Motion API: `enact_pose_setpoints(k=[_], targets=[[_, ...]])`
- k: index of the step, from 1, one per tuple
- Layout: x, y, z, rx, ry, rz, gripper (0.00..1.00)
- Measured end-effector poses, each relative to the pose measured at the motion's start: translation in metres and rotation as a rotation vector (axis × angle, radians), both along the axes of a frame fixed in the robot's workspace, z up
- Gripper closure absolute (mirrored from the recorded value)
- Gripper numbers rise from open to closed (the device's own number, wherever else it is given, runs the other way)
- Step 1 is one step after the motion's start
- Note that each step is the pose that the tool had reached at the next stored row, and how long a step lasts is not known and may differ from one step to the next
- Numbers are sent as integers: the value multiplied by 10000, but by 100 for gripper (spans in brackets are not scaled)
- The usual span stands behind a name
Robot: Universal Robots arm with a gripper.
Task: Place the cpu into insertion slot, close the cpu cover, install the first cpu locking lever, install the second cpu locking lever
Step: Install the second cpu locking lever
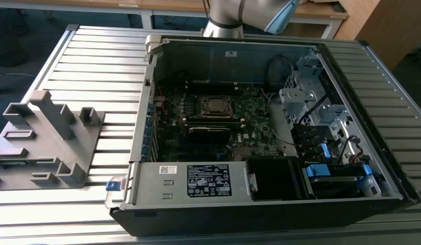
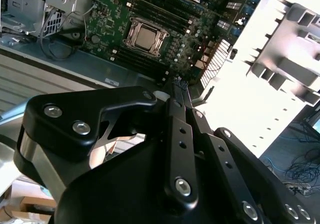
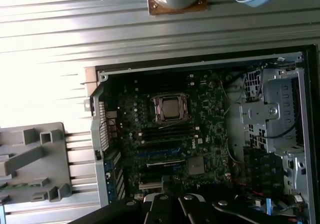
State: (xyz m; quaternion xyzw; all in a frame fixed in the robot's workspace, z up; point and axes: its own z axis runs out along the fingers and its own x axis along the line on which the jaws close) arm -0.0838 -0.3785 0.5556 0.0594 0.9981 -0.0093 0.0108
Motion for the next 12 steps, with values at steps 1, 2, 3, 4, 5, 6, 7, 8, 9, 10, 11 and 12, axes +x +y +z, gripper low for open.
enact_pose_setpoints(k=[1,2,3,4,5,6,7,8,9,10,11,12], targets=[[0,0,-13,-29,-2,1,90],[0,0,-25,-65,-5,0,90],[0,0,-36,-106,-8,0,90],[0,0,-43,-137,-8,1,90],[0,-1,-44,-150,-9,2,90],[0,-1,-44,-150,-8,2,90],[0,-1,-44,-152,-8,1,90],[0,0,-46,-152,-8,0,90],[0,0,-51,-159,-9,0,90],[0,1,-58,-177,-7,0,90],[0,0,-68,-202,-7,-1,90],[0,0,-80,-233,-8,0,90]])
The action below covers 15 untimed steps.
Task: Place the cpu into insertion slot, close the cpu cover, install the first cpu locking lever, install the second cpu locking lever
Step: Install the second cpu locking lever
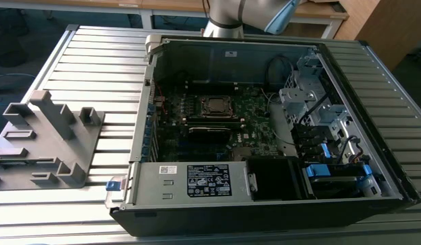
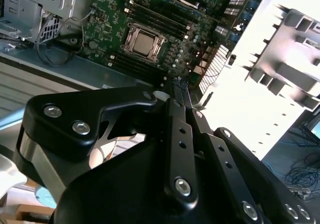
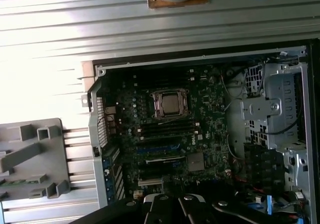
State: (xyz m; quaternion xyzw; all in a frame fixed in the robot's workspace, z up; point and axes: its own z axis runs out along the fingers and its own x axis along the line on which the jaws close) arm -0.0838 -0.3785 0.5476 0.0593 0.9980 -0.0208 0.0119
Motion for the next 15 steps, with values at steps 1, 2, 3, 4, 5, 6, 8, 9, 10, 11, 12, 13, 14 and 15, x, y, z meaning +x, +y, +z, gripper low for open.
enact_pose_setpoints(k=[1,2,3,4,5,6,8,9,10,11,12,13,14,15], targets=[[0,0,-11,-27,0,0,90],[0,0,-22,-53,-1,0,90],[0,0,-31,-77,-3,1,90],[0,0,-40,-102,-5,1,90],[1,0,-50,-130,-8,1,90],[0,0,-59,-162,-10,0,90],[0,0,-74,-232,-14,0,90],[0,0,-82,-264,-17,0,90],[0,0,-91,-295,-19,1,90],[0,0,-100,-325,-21,0,90],[0,0,-110,-359,-23,1,90],[0,0,-116,-391,-24,1,90],[1,0,-120,-417,-24,1,90],[1,0,-122,-427,-24,2,90]])
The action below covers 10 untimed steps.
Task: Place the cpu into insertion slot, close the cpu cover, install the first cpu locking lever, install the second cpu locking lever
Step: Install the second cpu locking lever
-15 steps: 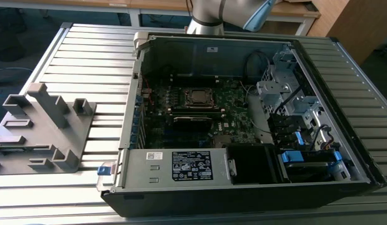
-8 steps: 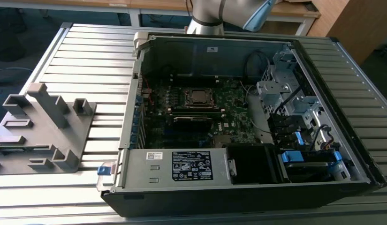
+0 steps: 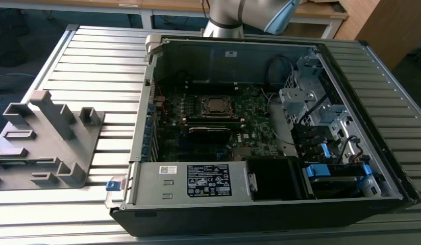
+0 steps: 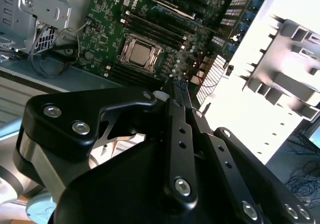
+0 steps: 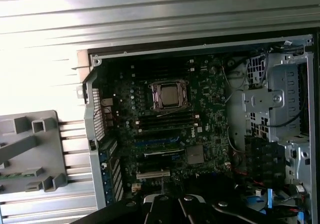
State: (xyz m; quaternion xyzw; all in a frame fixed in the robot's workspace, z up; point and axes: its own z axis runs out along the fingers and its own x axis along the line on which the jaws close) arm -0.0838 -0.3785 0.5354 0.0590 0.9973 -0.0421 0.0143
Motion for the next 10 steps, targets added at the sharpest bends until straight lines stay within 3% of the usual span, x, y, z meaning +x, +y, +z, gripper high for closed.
enact_pose_setpoints(k=[10], targets=[[0,1,-20,-29,-3,-1,90]])
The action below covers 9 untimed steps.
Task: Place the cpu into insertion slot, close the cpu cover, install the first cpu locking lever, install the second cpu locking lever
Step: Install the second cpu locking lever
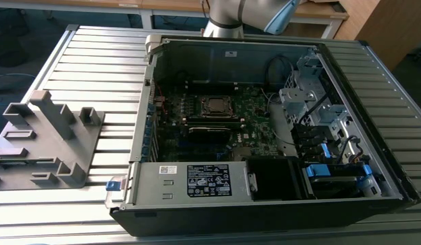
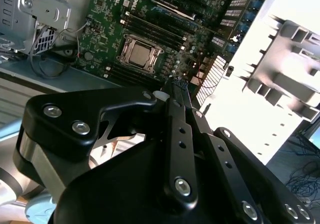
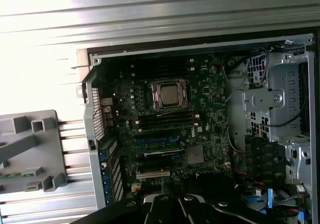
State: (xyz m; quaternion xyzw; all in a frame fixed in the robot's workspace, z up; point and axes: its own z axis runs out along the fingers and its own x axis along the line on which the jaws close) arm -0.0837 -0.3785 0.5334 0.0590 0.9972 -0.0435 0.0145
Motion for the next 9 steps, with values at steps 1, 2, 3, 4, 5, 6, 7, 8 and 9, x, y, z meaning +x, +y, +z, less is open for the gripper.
enact_pose_setpoints(k=[1,2,3,4,5,6,7,8,9], targets=[[0,0,-7,-15,-2,0,90],[0,0,-14,-33,-3,0,90],[0,0,-21,-48,-4,0,90],[0,-1,-28,-59,-5,0,90],[0,-1,-31,-72,-6,0,90],[-1,-1,-31,-84,-5,0,90],[-1,-1,-31,-85,-5,0,90],[0,-1,-31,-87,-5,1,90],[0,-1,-30,-89,-4,0,90]])
